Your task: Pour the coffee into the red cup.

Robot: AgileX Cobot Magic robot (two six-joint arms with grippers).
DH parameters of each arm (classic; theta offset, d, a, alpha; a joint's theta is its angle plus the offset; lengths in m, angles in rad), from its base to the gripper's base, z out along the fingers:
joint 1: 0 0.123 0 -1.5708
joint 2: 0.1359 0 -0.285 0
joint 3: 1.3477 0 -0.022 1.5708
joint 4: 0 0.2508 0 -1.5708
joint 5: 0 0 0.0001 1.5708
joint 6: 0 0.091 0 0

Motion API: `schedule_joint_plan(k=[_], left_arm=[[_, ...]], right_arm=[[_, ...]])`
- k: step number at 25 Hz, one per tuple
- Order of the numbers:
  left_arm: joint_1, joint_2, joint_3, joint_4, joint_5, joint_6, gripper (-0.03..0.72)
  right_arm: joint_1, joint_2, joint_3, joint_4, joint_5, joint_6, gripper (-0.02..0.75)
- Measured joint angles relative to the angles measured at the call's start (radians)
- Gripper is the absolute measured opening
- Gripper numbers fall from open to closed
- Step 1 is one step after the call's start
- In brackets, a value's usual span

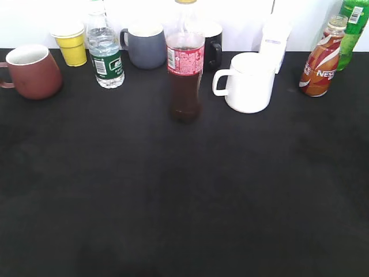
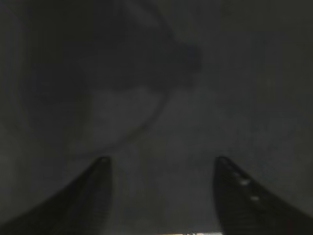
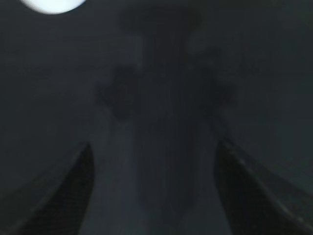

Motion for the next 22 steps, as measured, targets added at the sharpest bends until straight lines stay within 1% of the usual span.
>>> schedule_joint_plan(k=[2,3,5,7,10,14,16,20,22], left_arm=[[0.000,-0.062,0.006,-0.070,0.001,0.007,0.535],[0.000,-0.120,0.015,-0.082,0.002,0.009,0.536],[0.000,-0.263,0.031,-0.083,0.005,0.009,0.537],[0.000,-0.421,0.058,-0.083,0.006,0.010,0.536],[0.000,-0.699,0.191,-0.079,0.007,0.015,0.531],[0.000,-0.993,0.361,-0.078,0.012,0.015,0.524],[0.000,-1.071,0.416,-0.078,0.014,0.032,0.524],[-0.001,-1.091,0.434,-0.055,-0.053,0.050,0.522],[-0.001,-1.091,0.464,-0.022,-0.122,0.051,0.515]], right_arm=[[0.000,-0.094,0.000,0.000,0.095,0.006,0.591],[0.000,-0.141,0.000,0.000,0.136,0.007,0.591],[0.000,-0.218,0.000,-0.004,0.220,0.007,0.591],[0.000,-0.289,0.000,-0.032,0.290,0.024,0.591],[0.000,-0.427,0.000,-0.037,0.308,0.071,0.591],[0.000,-0.577,0.022,-0.043,0.312,0.094,0.591],[0.000,-0.664,0.130,-0.044,0.311,0.104,0.591],[0.000,-0.895,0.428,-0.065,0.307,0.107,0.591],[0.000,-0.983,0.467,-0.096,0.276,0.109,0.591]])
